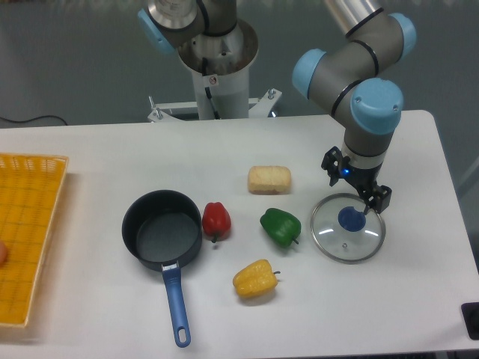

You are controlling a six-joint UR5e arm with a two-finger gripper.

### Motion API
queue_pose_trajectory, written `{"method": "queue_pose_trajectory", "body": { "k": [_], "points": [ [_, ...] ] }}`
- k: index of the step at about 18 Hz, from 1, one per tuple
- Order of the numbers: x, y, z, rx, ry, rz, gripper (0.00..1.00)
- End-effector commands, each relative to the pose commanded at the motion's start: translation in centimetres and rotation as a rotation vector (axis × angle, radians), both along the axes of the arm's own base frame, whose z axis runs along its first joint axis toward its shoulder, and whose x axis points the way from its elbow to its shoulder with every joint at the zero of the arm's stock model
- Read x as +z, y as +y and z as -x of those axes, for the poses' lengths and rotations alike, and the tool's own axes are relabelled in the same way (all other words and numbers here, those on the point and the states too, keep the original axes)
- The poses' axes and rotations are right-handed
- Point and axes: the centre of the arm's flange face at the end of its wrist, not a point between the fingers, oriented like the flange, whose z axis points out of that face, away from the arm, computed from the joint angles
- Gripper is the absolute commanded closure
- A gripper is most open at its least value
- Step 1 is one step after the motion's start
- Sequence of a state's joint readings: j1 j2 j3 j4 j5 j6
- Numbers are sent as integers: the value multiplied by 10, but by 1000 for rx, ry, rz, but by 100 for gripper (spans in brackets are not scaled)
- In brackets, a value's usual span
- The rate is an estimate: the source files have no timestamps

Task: Pick up the red pepper
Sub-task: 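Lift the gripper from the glass lid and move toward the red pepper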

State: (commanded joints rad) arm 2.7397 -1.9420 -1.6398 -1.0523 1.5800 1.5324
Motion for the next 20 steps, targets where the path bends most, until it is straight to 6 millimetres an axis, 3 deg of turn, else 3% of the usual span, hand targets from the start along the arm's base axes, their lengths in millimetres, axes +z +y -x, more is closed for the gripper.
{"method": "queue_pose_trajectory", "body": {
  "k": [5,11,15,18,20],
  "points": [
    [4,11,-9,-20,3,-8,0],
    [0,34,-40,-75,-6,1,0],
    [20,33,-55,-74,22,-11,0],
    [21,33,-62,29,15,-21,0],
    [19,44,-74,87,5,-31,0]
  ]
}}
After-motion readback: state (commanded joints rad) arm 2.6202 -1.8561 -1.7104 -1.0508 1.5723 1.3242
